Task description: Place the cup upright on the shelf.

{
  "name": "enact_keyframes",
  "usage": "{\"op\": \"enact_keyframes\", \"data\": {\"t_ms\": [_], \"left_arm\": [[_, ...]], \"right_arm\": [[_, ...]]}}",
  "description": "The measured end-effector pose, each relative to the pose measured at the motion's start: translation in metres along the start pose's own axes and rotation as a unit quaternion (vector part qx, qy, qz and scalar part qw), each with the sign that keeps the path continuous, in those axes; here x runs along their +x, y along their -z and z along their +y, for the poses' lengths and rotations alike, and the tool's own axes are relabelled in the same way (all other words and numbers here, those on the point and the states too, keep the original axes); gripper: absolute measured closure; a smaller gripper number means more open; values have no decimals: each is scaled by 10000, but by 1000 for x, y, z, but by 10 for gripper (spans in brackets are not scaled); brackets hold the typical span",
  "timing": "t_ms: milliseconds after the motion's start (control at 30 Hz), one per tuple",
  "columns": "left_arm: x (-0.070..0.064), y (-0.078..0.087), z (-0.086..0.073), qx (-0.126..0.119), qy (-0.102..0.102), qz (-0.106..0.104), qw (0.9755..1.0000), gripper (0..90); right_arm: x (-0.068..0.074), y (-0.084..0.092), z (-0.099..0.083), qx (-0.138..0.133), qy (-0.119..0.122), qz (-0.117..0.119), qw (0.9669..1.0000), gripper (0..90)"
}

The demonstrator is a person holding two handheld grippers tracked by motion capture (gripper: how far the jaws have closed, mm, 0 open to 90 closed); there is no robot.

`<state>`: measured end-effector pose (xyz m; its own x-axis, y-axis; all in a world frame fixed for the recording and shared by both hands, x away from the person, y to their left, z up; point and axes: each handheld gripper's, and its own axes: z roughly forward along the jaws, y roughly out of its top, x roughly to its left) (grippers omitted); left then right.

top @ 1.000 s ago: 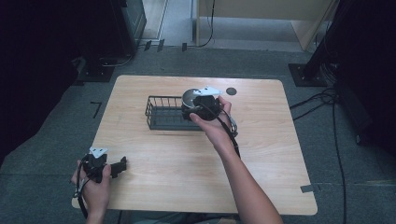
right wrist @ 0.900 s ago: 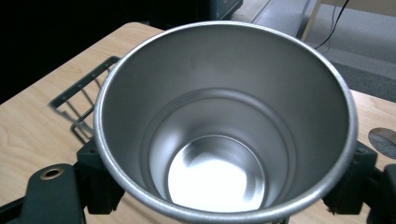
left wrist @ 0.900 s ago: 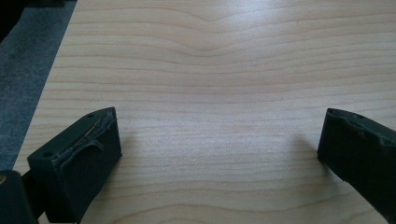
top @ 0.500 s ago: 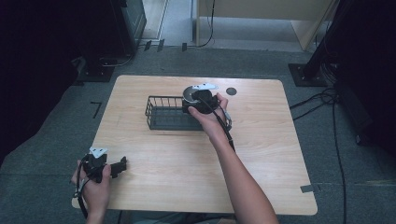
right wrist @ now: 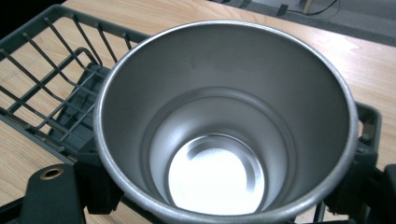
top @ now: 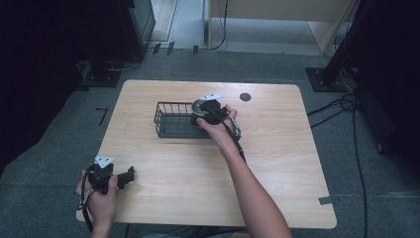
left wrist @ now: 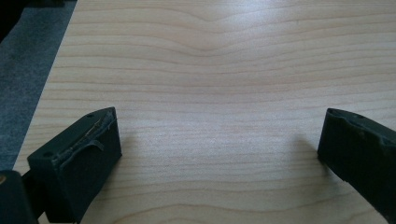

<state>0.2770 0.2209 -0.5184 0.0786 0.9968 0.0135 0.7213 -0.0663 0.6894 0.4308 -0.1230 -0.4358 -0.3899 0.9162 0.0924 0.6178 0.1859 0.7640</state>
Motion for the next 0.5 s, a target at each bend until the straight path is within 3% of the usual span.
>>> {"op": "enact_keyframes", "data": {"t_ms": [367,500], "left_arm": [[0,0,0,-5,6,-1,10000,0],[0,0,0,-5,7,-1,10000,0]], "right_arm": [[-2,-1,-2,119,-70,84,9999,168],[-1,5,0,92,-29,126,9999,33]]}}
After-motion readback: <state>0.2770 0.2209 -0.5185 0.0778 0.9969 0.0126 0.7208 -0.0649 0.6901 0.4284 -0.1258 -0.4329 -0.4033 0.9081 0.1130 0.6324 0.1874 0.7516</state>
